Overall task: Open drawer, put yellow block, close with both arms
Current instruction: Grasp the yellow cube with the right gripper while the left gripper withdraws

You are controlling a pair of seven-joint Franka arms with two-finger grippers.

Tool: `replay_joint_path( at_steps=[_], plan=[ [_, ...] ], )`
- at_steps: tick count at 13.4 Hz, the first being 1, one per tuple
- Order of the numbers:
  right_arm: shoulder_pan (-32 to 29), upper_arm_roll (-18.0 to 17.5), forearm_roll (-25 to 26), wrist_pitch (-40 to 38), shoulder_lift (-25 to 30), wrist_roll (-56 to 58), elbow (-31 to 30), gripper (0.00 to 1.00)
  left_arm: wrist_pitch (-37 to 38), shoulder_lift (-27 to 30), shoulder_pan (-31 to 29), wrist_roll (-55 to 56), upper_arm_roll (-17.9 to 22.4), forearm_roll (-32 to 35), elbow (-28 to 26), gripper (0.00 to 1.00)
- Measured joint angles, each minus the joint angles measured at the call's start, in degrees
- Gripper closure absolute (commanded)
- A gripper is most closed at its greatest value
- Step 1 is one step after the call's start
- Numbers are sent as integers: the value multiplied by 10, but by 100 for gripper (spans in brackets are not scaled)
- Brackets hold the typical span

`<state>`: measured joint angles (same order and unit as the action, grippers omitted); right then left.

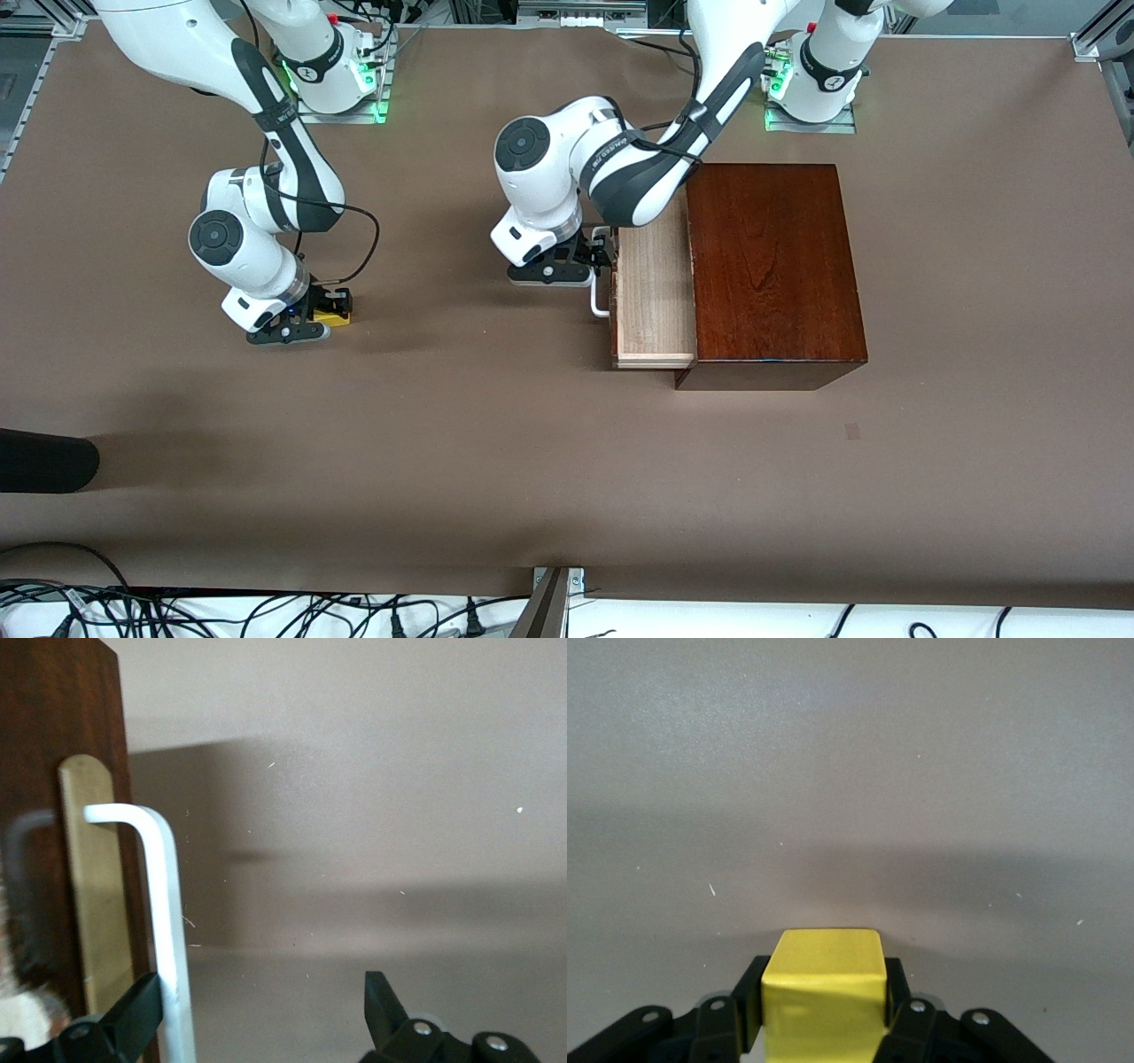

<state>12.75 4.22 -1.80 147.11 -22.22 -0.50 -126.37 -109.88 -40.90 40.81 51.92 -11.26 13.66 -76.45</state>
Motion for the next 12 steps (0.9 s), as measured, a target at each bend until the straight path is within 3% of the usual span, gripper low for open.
replay_joint_path(
  at_steps=[4,7,10,12],
  plan=[
    [0,0,0,0,0,0,0,100,44,4,0,-1,-1,1,23,0],
    [0,0,0,-3,0,3,0,100,98,48,-24,-35,1,-1,43,0],
    [0,-1,0,-19,5,25,11,100,154,115,-104,-134,1,-22,46,0],
    [1,-4,0,-73,16,37,39,100,190,149,-161,-198,1,-28,46,0]
  ],
)
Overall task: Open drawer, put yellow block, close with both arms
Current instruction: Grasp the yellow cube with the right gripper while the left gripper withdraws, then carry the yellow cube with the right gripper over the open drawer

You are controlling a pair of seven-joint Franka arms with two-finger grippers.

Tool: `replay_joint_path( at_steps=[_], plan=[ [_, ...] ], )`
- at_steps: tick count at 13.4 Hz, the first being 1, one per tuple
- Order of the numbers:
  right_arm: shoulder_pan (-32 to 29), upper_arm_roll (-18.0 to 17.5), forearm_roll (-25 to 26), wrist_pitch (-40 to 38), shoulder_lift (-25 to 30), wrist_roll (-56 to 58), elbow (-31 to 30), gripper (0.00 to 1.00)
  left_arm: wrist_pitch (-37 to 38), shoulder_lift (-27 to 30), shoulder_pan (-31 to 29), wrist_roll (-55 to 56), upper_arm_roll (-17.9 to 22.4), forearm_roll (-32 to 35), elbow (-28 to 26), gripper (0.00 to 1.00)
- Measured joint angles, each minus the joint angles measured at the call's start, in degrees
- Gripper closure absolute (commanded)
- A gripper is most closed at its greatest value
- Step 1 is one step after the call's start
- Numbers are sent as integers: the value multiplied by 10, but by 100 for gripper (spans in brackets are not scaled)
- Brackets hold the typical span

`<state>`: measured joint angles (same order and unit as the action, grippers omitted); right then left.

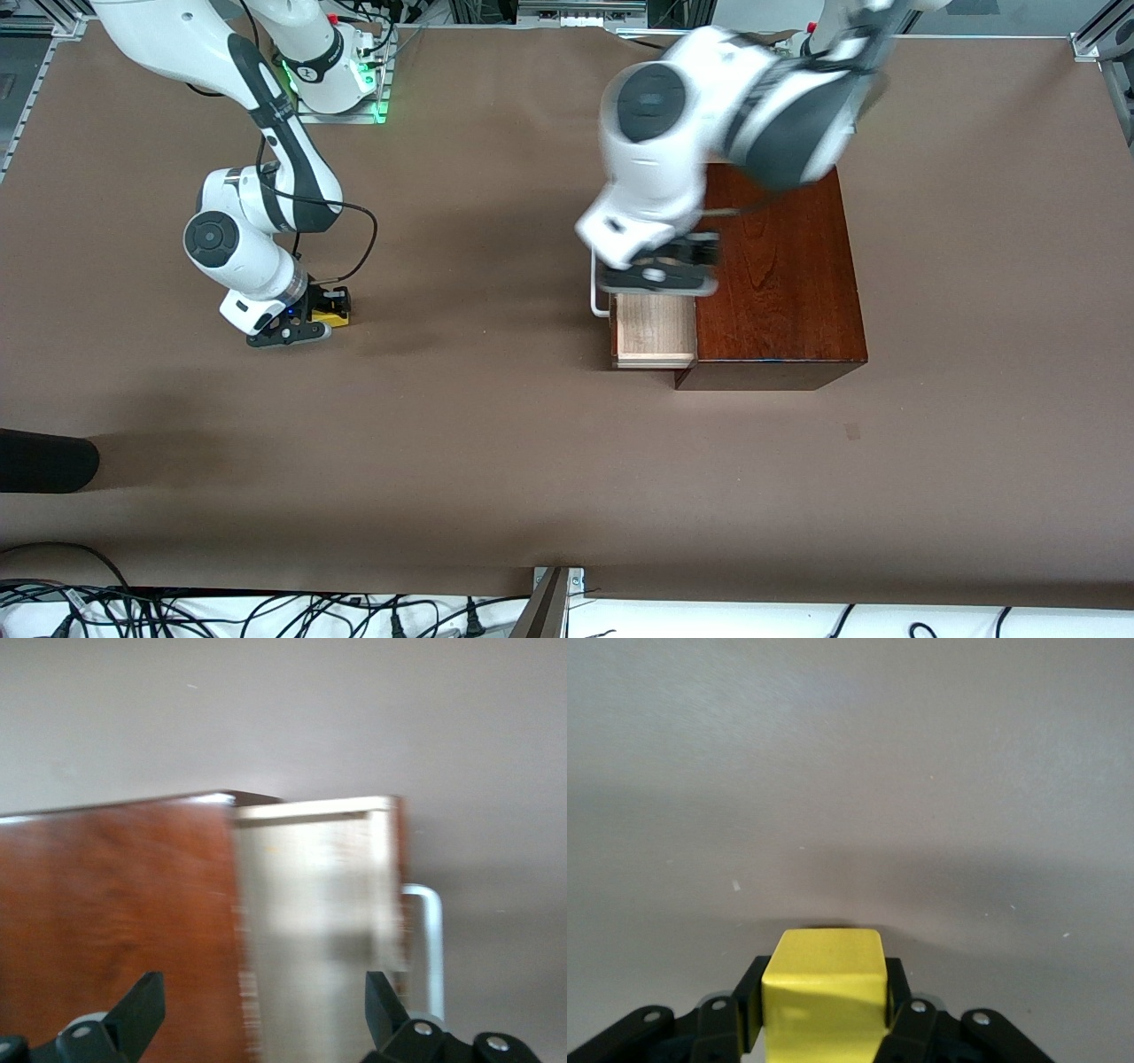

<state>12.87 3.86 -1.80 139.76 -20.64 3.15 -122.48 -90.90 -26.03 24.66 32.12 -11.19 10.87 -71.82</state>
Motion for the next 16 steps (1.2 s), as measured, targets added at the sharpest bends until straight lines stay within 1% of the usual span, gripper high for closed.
replay_joint_path(
  at_steps=[2,3,5,7,9,11,13,16],
  plan=[
    [0,-13,0,-95,16,6,48,100,18,27,-53,-25,0,-2,0,0],
    [1,-25,0,-133,24,9,76,100,19,39,-79,-29,0,-2,0,0],
    [4,-59,1,-169,31,11,128,100,19,62,-131,-34,0,-2,0,0],
    [31,-79,4,-187,31,11,168,100,19,83,-177,-37,0,-7,0,0],
    [83,-84,21,-200,27,13,199,100,20,100,-218,-61,-1,-35,-1,0],
    [143,-86,54,-221,11,13,238,100,21,110,-256,-135,0,-48,-2,0],
    [196,-91,63,-251,-25,16,302,100,22,112,-285,-176,0,-50,-9,0],
    [279,-96,65,-280,-77,12,397,100,-14,114,-305,-191,-1,-50,-54,0]
  ],
)
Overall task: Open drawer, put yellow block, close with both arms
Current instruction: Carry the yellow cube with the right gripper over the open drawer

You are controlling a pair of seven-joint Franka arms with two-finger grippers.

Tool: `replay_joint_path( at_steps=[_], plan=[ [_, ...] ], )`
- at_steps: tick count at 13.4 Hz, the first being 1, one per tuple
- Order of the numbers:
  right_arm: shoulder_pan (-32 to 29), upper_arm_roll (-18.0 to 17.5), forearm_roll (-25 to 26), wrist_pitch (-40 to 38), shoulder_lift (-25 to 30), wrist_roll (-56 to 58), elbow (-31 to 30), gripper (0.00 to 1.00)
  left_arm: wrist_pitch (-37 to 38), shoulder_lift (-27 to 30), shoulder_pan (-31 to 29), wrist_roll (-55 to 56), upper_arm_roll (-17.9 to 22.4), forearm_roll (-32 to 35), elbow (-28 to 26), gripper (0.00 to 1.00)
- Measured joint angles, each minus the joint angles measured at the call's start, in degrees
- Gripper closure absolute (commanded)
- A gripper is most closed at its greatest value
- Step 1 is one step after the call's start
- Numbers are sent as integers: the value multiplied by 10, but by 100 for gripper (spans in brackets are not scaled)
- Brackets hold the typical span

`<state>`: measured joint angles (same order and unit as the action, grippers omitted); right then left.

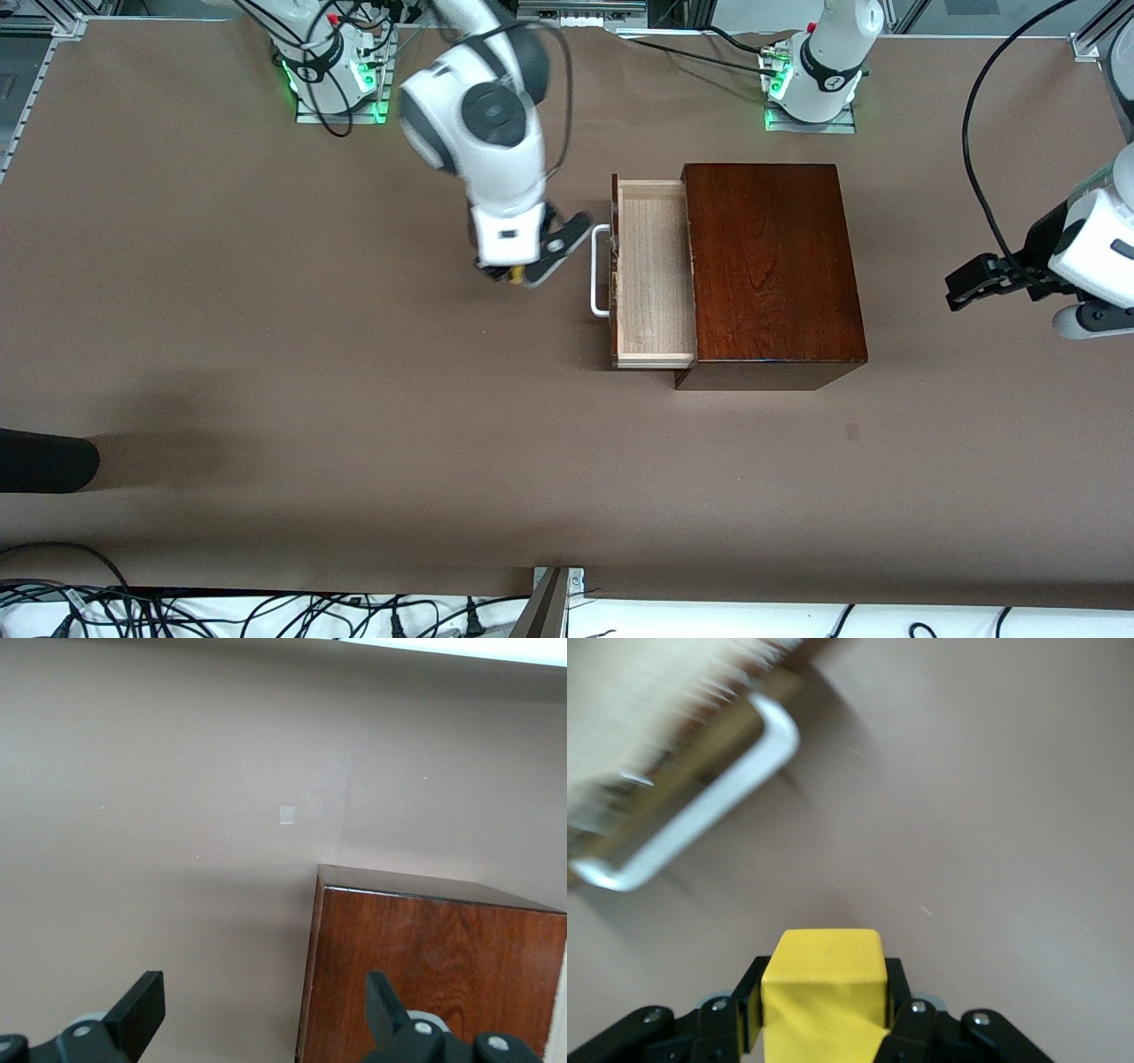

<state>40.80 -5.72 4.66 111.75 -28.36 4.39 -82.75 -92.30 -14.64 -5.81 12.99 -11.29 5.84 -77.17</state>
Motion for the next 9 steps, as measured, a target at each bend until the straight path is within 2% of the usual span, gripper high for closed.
replay_joint_path(
  at_steps=[3,7,9],
  plan=[
    [57,-1,4,-8,-13,1,47,100,-25,17,0,-1,-3,0,-45,0],
    [122,-2,23,-11,-27,25,99,100,-69,113,0,-3,-6,-13,-173,0],
    [137,-2,33,-11,-51,49,127,100,-80,148,-1,-10,-6,-15,-216,0]
  ],
)
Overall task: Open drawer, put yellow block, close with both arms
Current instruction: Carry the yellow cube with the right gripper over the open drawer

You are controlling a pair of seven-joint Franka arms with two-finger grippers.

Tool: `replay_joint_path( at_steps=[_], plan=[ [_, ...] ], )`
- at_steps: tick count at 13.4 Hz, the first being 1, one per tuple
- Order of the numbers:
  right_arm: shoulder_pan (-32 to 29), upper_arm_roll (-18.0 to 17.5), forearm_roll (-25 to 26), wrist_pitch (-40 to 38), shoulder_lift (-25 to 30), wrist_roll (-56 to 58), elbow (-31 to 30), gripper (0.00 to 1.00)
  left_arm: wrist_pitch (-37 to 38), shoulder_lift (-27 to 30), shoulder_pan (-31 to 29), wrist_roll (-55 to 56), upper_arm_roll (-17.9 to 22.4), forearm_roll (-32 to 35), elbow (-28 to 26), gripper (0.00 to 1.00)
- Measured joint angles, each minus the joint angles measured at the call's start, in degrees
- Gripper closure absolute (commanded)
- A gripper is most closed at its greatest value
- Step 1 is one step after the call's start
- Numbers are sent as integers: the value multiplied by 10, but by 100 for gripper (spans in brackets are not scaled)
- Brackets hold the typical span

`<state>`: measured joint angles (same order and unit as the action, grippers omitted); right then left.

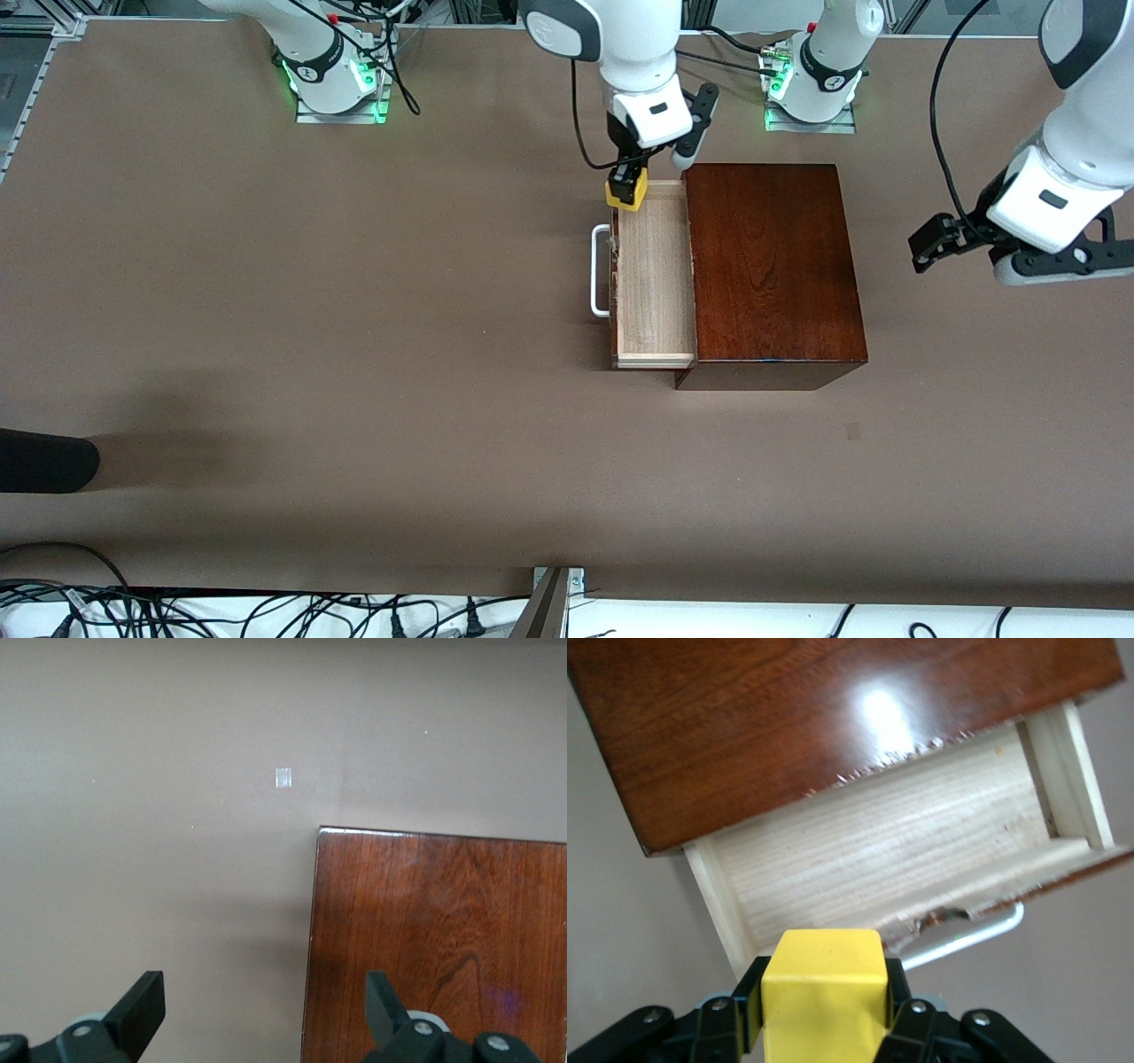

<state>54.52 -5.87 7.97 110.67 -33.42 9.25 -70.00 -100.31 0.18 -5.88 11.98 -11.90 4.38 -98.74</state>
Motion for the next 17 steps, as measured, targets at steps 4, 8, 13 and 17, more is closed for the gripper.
replay_joint_path(
  at_steps=[4,8,13,17],
  plan=[
    [3,4,13,11,-79,83,68,100,-7,8,-2,-3,5,-14,-10,0],
    [3,6,21,16,-119,112,95,100,10,3,-2,-7,4,-16,4,0],
    [4,6,34,31,-139,143,96,100,56,-21,4,-11,-1,-17,50,0],
    [4,6,34,32,-154,164,97,100,58,-29,12,-11,-2,-17,58,0]
  ],
)
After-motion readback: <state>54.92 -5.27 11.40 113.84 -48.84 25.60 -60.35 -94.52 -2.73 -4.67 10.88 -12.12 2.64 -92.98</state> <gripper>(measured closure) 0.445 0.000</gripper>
